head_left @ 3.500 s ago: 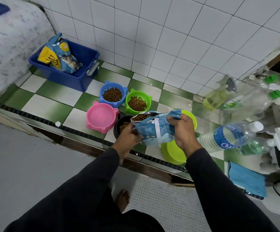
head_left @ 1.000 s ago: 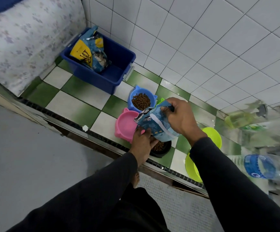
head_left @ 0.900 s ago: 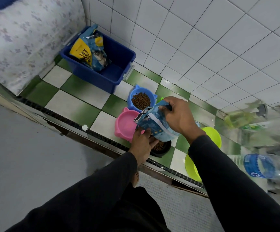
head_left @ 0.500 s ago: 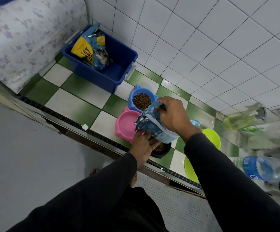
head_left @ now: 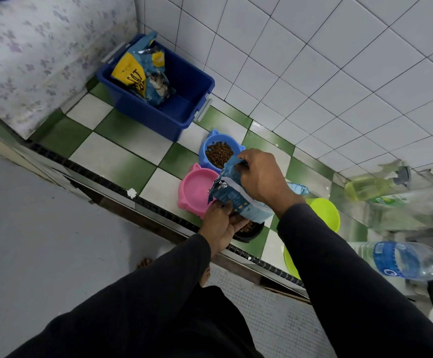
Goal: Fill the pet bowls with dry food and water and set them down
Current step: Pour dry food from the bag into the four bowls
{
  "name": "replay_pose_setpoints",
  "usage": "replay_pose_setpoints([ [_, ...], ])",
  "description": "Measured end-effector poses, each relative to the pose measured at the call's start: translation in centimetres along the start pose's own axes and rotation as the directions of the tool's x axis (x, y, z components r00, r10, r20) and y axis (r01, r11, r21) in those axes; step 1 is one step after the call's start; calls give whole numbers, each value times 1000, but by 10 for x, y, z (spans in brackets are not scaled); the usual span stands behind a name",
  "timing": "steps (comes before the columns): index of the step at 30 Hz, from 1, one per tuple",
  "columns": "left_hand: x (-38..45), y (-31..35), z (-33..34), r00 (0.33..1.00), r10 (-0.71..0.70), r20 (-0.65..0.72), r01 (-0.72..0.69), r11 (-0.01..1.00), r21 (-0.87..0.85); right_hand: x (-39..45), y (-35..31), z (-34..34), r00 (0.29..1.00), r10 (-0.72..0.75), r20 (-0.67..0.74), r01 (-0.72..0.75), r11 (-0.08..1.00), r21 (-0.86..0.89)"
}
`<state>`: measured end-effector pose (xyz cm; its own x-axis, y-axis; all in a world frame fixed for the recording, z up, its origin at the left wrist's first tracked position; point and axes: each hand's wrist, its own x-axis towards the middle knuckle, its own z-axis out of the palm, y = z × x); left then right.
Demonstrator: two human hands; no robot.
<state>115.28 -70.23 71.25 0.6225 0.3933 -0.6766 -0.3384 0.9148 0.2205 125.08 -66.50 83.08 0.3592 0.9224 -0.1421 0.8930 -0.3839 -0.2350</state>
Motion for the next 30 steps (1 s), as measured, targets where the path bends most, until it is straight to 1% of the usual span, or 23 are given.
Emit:
replay_pose_setpoints([
  [4,1,-2,-3,1000,-9,5,9,1000,11,-1,1,3,1000,19,5,-19,1000,-1],
  [8,2,-3,-7,1000,-22,9,21,999,25,-2,2,4,1000,8,20,-8,1000,-21],
  [18,3,-5,-12,999,-49,8,48,998,42,-1,-2,7,999,33,9,-33,999,-24],
  [30,3,-2,-13,999,-49,2,49,999,15,2,0,10,998,63,10,-63,998,-11],
])
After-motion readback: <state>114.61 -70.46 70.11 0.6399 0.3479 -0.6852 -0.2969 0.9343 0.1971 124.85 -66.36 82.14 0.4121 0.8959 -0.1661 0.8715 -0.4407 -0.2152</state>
